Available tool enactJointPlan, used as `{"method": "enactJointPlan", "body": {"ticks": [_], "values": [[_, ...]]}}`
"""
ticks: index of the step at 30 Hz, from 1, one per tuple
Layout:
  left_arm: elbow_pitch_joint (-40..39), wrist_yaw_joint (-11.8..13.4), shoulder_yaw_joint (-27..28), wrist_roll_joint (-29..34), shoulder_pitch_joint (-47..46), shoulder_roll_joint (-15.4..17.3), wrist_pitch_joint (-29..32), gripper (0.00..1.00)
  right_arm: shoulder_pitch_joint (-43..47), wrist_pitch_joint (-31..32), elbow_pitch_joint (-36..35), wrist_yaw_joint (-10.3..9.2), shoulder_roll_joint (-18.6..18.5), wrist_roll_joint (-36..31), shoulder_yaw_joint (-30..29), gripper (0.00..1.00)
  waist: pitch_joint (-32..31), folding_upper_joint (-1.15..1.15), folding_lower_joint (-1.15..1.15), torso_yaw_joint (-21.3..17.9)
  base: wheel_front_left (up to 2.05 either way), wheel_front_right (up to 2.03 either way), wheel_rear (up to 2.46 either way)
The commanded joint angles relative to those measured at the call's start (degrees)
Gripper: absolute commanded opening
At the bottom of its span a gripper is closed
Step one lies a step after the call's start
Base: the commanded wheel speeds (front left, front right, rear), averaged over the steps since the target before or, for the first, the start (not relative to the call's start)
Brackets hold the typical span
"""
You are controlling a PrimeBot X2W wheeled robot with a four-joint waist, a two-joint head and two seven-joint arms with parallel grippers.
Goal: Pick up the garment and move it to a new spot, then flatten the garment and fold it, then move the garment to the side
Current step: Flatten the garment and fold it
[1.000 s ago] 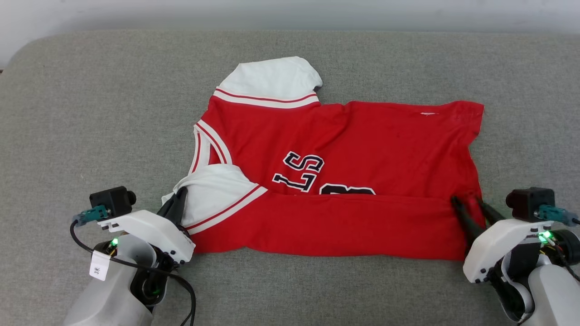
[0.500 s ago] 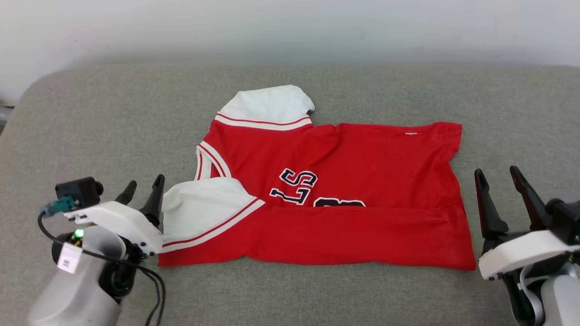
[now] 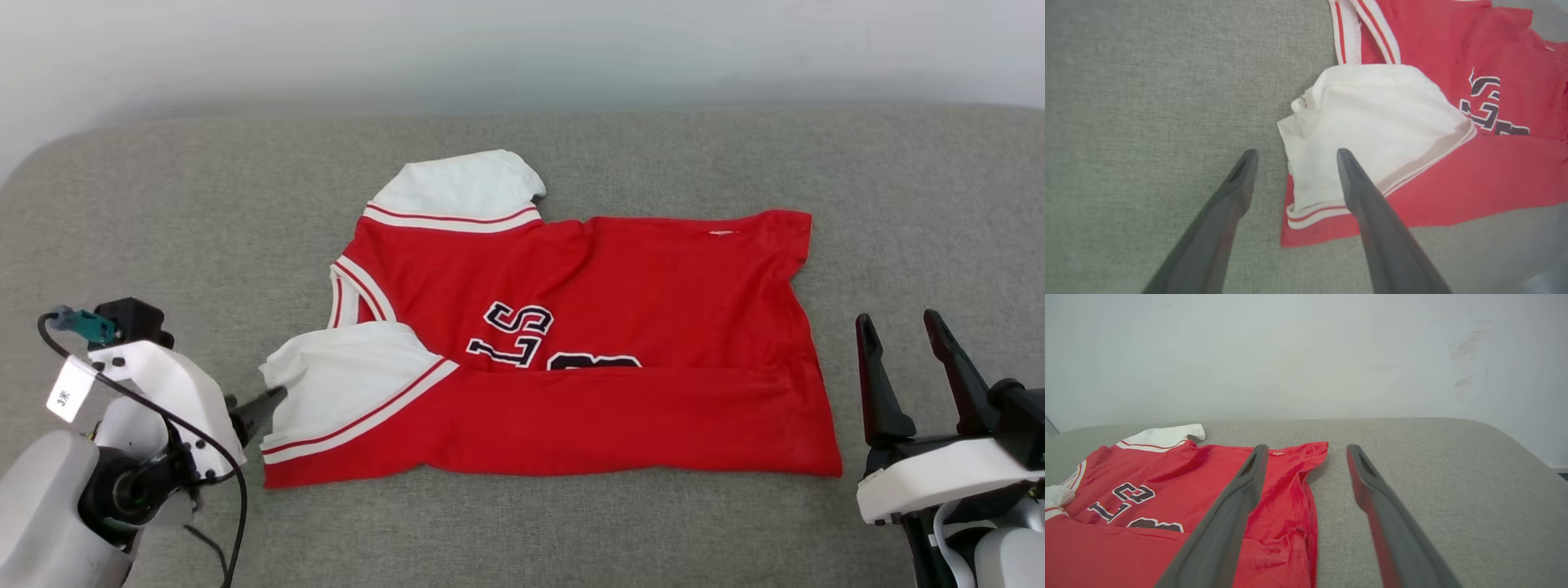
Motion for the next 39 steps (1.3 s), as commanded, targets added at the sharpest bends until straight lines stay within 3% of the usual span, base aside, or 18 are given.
{"method": "enactJointPlan", "body": {"ticks": [1, 4, 10, 11, 12, 13, 20, 26, 31, 39], "values": [[-0.87, 1.14, -0.16, -0.87, 1.08, 0.53, 2.57, 1.0, 0.3, 0.11, -0.61, -0.02, 0.39, 0.46, -0.04, 1.0, 1.05, 0.0, 0.01, -0.74, 0.0, 0.0, 0.0], [-1.8, 2.94, -0.57, -3.03, 2.13, 1.29, 7.26, 1.0, -0.55, 0.45, -0.82, -0.02, 0.85, 0.7, 0.19, 1.0, 2.37, 0.0, 0.01, -1.7, 0.0, 0.0, 0.0], [-0.87, 4.05, -2.9, -5.54, 4.56, -0.72, 12.55, 1.0, -1.5, 0.87, 0.06, -0.02, 1.4, 0.98, -0.18, 1.0, 4.29, 0.0, 0.01, -3.14, 0.0, 0.0, 0.0], [-0.56, 3.95, -3.43, -5.93, 4.95, -1.49, 13.2, 0.89, -1.55, 1.02, 0.29, -0.02, 1.44, 1.03, -0.3, 1.0, 4.47, 0.0, 0.01, -3.32, 0.0, 0.0, 0.0], [-0.46, 3.61, -3.94, -6.02, 5.2, -2.16, 13.54, 0.15, -1.65, 1.18, 0.43, -0.02, 1.47, 1.25, -0.54, 1.0, 4.63, 0.0, 0.01, -3.43, 0.0, 0.0, 0.0], [-0.37, 3.25, -4.33, -6.18, 5.43, -2.83, 13.6, 0.0, -1.75, 1.38, 0.64, -0.02, 1.52, 1.43, -0.8, 1.0, 4.75, 0.0, 0.01, -3.5, 0.0, 0.0, 0.0], [-0.02, 1.35, -4.33, -3.77, 4.44, -3.24, 9.14, 0.0, -1.98, 7.37, 2.01, -0.02, 0.72, 5.04, -2.29, 1.0, 4.46, 0.0, 0.01, -3.17, 0.0, 0.0, 0.0], [-2.33, 0.76, -2.73, -1.31, 2.95, -1.19, 4.71, 0.0, -2.57, 22.24, 4.08, -0.02, -3.82, 9.85, -1.85, 1.0, 3.11, 0.0, 0.01, -2.11, 0.0, 0.0, 0.0], [-6.13, 1.9, -2.19, 0.1, 2.73, -0.22, 2.9, 0.0, -3.98, 35.77, 4.23, -0.02, -7.36, 12.96, 0.56, 1.0, 2.83, 0.0, 0.01, -0.73, 0.0, 0.0, 0.0], [-9.82, 3.15, -1.27, 0.6, 2.49, -0.01, 1.42, 0.0, -7.32, 44.53, 6.67, -0.02, -8.81, 15.8, 6.04, 1.0, 4.68, 0.0, 0.01, 0.85, 0.0, 0.0, 0.0]]}}
